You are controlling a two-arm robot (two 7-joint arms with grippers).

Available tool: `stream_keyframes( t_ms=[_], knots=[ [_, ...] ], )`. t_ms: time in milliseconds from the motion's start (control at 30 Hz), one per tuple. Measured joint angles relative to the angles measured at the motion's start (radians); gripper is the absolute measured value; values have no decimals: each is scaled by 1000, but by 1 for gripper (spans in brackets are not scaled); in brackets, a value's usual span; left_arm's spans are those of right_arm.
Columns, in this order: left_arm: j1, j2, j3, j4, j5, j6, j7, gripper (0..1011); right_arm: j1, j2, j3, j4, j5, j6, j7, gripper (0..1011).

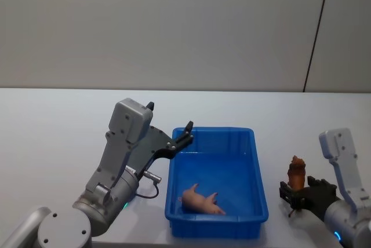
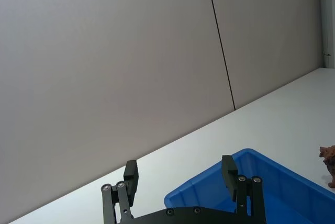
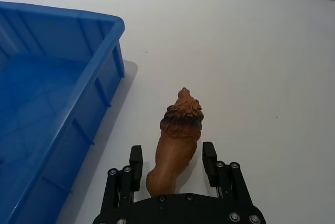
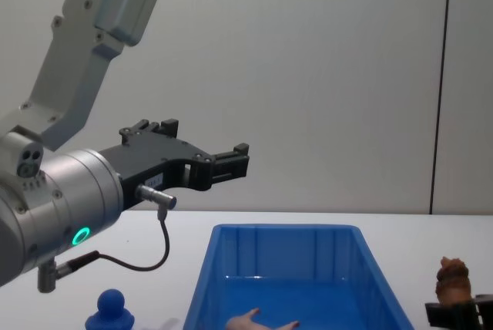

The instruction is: Pick up the two dolls from the table and place them into the box.

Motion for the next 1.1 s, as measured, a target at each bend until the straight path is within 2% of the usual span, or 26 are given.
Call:
stream_keyframes(
  t_ms=[167,200,267,300,400,800,1100],
  knots=[
    [0,0,0,0,0,0,0,1001,3,-4,1,5,0,2,-4,579],
    [0,0,0,0,0,0,0,1001,3,-5,1,5,0,1,-5,518],
    [0,0,0,0,0,0,0,1001,3,-6,2,5,0,-1,-7,480],
    [0,0,0,0,0,0,0,1001,3,-7,3,5,0,-5,-9,418],
    [0,0,0,0,0,0,0,1001,3,-8,5,1,0,-20,-15,359],
    [0,0,0,0,0,0,0,1001,-3,-14,14,-64,16,-97,-30,355],
    [0,0,0,0,0,0,0,1001,-1,-20,14,-138,42,-113,11,356]
  ],
)
